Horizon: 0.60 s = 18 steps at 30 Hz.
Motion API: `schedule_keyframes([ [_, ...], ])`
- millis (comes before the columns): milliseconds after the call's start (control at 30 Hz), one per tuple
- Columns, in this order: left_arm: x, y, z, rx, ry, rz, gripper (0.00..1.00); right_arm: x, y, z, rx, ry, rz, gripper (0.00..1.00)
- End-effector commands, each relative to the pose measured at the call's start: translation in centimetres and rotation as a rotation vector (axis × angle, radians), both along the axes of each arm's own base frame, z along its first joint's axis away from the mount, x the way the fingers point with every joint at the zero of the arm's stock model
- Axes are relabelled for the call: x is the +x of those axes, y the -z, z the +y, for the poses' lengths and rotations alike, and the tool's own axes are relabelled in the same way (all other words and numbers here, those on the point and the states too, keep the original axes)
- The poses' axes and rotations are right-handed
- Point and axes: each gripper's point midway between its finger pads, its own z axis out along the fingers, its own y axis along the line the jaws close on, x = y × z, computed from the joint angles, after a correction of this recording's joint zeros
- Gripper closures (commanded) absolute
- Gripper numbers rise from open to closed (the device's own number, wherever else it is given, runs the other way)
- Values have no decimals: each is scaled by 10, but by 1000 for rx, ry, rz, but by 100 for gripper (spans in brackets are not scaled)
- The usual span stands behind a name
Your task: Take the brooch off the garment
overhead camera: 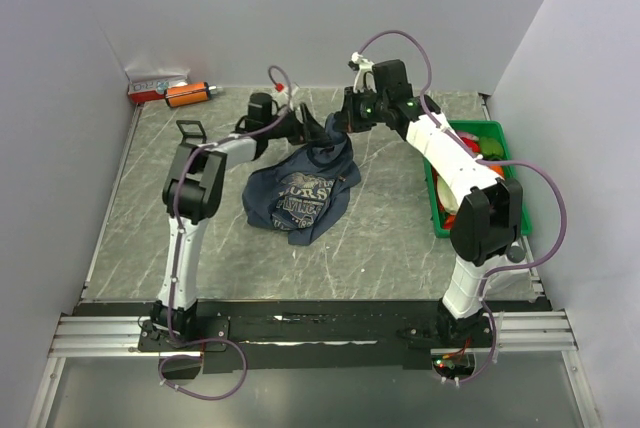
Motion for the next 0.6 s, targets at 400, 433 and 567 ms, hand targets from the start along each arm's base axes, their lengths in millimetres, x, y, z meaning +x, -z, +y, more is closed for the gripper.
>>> schedule_keyframes([
  [400,34,-18,11,142,-111,-145,93,1,-25,-26,-20,75,-93,100],
  [433,38,-34,17,145,-133,-173,96,7,-28,-33,-26,97,-106,100],
  [567,62,-102,69,171,-269,-324,99,54,-46,-69,-84,217,-194,100],
])
